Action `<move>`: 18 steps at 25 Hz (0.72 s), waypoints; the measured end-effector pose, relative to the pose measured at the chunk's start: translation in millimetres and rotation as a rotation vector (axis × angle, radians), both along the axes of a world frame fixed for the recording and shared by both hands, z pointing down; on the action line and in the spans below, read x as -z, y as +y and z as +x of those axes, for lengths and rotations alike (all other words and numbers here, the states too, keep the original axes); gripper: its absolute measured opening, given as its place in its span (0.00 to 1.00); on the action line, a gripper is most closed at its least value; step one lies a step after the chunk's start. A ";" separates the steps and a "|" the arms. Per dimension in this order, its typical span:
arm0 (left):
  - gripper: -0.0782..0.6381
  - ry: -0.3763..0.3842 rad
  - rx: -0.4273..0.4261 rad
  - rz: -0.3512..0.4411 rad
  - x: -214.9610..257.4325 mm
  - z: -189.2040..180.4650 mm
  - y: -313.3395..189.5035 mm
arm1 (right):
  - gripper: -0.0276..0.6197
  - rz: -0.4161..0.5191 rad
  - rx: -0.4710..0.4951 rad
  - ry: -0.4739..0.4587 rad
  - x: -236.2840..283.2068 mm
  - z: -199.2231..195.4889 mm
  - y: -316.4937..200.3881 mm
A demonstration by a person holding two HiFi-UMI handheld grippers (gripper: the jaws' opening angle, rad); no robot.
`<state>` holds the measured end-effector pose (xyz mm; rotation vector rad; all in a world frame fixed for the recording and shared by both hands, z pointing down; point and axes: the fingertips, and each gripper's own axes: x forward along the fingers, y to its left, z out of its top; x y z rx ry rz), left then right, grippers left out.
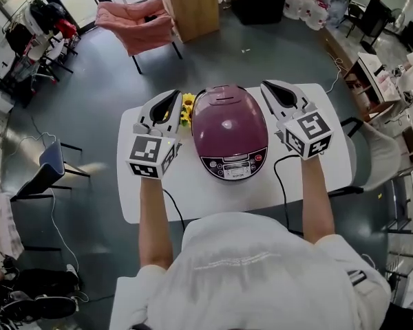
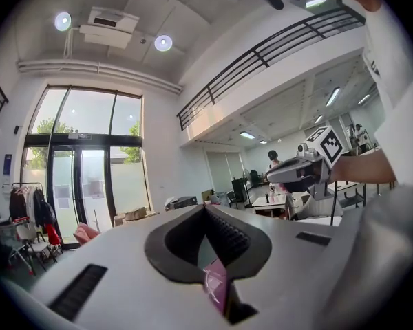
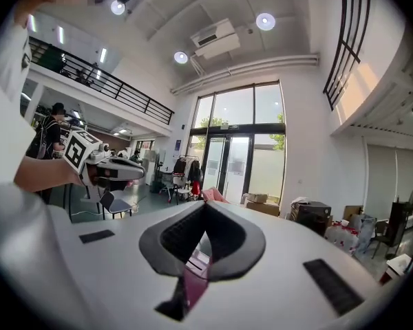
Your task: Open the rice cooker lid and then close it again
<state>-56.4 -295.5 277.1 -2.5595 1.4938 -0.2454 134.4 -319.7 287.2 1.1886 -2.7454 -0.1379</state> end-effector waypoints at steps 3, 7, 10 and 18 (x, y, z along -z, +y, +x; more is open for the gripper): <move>0.13 -0.002 -0.001 0.021 12.1 -1.1 2.9 | 0.08 0.032 0.008 0.014 10.6 -5.7 2.6; 0.13 -0.010 -0.003 0.042 26.3 1.1 3.0 | 0.08 0.071 0.014 0.052 20.8 -9.5 3.1; 0.13 -0.011 -0.006 0.056 33.4 3.4 4.4 | 0.08 0.085 0.010 0.065 25.7 -9.0 3.4; 0.13 -0.050 -0.031 0.063 29.6 14.7 6.8 | 0.08 0.090 0.015 0.086 23.0 -7.9 3.2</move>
